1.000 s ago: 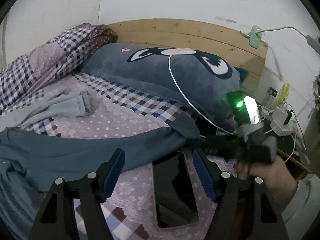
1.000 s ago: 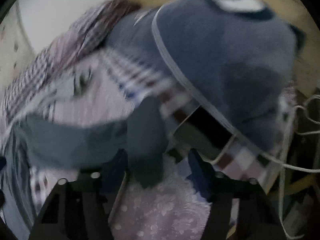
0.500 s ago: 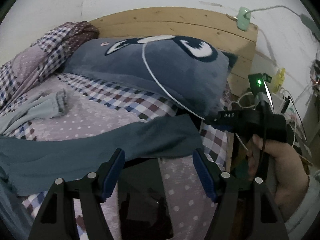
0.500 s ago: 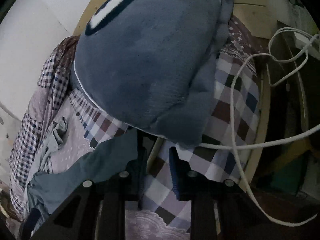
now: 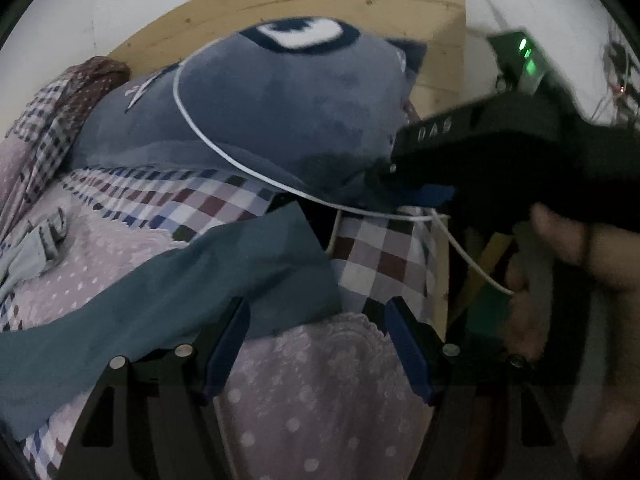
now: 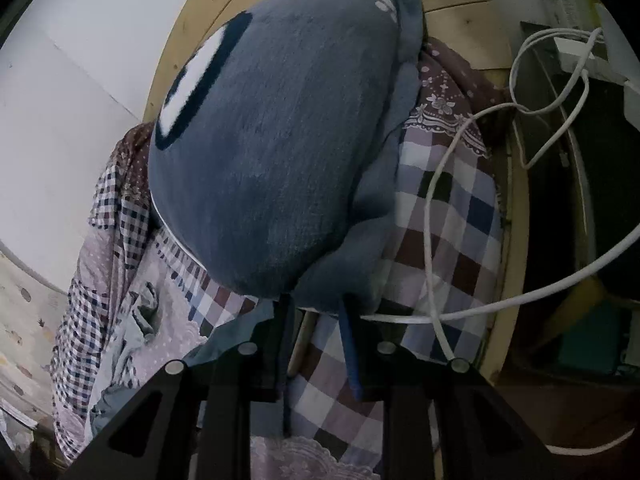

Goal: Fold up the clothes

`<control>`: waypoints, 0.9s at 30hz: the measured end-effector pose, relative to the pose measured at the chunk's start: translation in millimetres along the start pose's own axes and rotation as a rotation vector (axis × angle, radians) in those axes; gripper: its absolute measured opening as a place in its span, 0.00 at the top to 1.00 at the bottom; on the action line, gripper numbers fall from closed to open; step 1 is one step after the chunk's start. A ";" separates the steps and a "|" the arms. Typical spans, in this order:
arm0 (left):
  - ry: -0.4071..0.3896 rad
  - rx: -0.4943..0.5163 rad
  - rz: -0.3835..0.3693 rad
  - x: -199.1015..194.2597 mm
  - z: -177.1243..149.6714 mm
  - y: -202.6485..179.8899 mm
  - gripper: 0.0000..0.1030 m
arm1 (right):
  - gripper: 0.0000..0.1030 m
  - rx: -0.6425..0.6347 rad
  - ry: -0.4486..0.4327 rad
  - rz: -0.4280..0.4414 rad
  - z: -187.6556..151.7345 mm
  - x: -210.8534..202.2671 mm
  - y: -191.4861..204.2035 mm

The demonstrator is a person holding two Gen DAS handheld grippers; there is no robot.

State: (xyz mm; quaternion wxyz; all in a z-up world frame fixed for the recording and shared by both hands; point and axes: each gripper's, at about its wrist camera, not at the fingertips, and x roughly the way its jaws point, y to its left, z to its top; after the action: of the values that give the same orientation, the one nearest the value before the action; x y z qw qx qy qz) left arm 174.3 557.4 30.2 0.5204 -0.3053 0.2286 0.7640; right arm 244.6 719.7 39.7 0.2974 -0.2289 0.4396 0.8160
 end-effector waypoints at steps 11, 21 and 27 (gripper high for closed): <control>0.109 -0.008 0.056 52.5 7.1 5.0 0.49 | 0.75 0.023 0.005 0.030 5.5 2.3 -12.1; 0.099 -0.078 0.014 45.9 16.9 21.0 0.93 | 0.75 0.029 0.002 0.028 8.4 0.8 -21.4; 0.009 -0.253 -0.050 5.1 33.9 60.4 0.93 | 0.75 0.008 0.001 0.028 7.8 0.3 -17.4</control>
State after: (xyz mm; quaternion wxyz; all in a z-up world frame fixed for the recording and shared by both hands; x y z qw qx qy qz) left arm 108.7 562.0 52.6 0.4955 -0.3775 0.1252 0.7722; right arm 255.5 734.0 33.3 0.2866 -0.2222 0.4464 0.8181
